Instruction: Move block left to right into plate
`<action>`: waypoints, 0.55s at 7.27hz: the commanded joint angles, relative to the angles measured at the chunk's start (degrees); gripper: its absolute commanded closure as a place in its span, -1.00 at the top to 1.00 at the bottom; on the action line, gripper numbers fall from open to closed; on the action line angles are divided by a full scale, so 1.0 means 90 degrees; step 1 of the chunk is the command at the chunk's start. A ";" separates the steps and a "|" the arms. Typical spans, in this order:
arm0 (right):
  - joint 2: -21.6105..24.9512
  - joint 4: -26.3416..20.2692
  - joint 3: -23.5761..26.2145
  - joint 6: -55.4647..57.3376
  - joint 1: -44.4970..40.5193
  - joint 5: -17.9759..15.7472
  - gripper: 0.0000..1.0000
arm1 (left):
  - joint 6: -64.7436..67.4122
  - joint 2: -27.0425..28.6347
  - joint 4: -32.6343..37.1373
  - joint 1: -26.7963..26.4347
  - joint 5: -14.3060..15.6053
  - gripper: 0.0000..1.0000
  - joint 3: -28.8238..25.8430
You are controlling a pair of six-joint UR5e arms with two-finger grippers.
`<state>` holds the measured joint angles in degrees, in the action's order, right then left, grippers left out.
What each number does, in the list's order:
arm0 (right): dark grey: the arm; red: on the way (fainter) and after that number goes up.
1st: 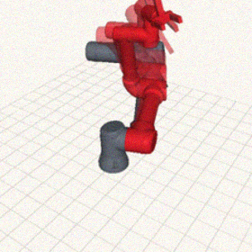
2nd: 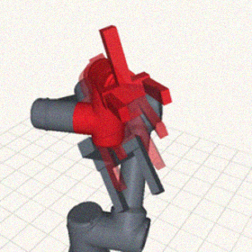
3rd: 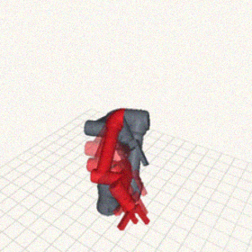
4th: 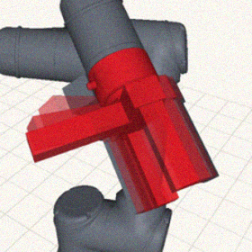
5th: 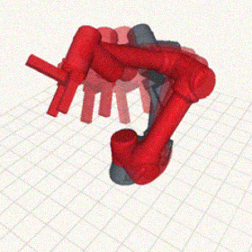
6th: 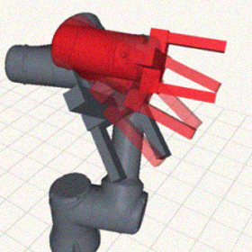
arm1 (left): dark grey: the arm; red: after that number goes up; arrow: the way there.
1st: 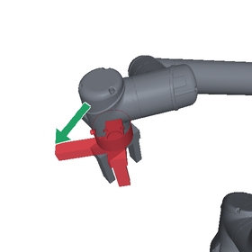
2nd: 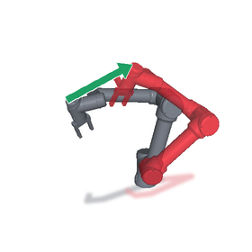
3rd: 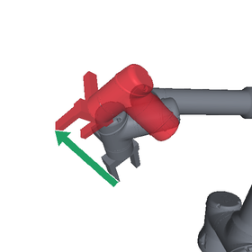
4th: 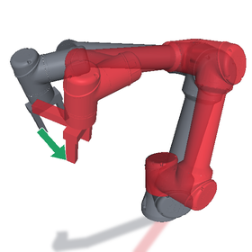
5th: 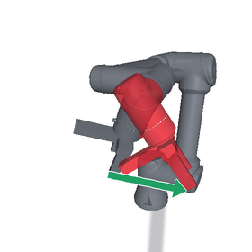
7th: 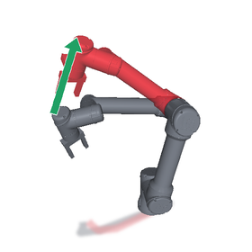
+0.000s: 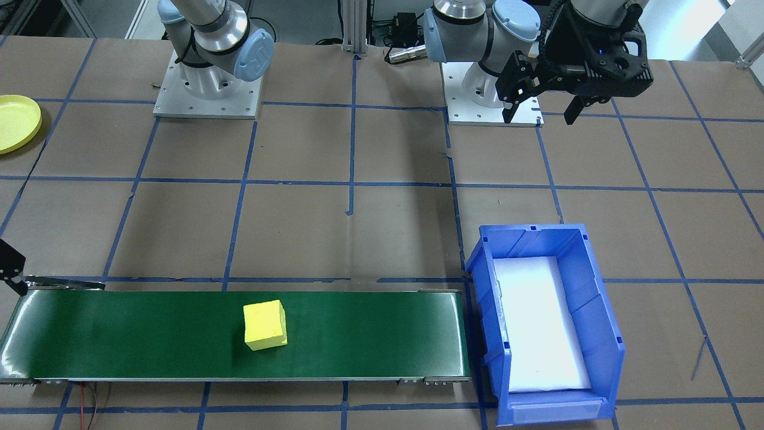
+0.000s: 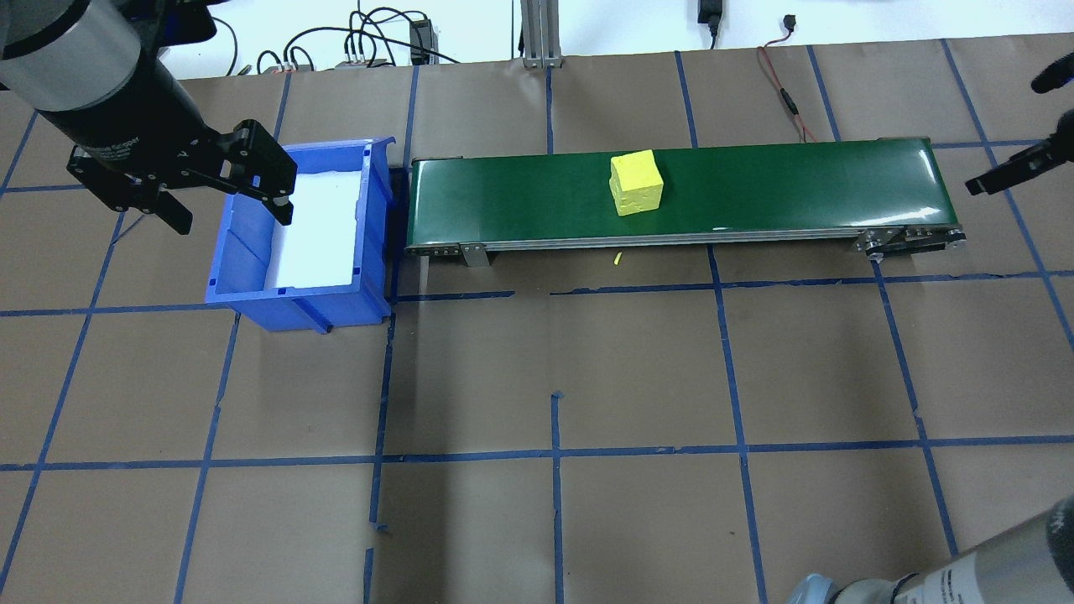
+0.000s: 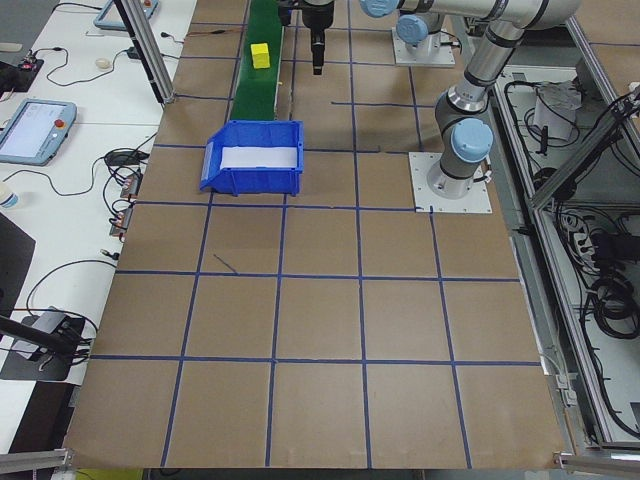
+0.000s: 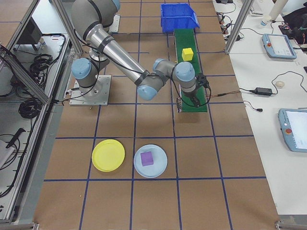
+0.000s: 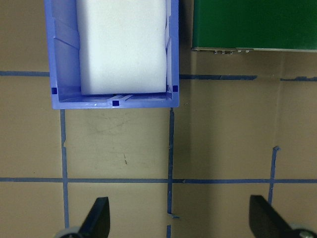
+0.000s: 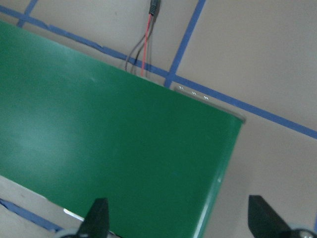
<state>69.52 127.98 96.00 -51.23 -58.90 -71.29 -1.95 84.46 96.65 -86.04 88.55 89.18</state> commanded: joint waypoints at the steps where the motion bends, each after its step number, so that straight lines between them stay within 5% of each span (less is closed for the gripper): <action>1: -0.0048 -0.0002 -0.0080 0.1595 -0.0554 0.0672 1.00 | -0.0027 -0.0010 0.0012 -0.0029 0.0015 1.00 0.0042; 2: -0.0087 -0.0002 -0.0071 0.1968 -0.0584 0.1217 1.00 | -0.0027 -0.0019 0.0013 -0.0029 0.0015 1.00 0.0071; 4: -0.0331 -0.0002 -0.0071 0.2516 -0.0594 0.1408 1.00 | -0.0027 -0.0019 0.0003 -0.0010 0.0025 1.00 0.0042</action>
<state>67.69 127.97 95.36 -31.91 -64.06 -59.92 -2.19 84.31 96.75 -86.25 88.70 89.64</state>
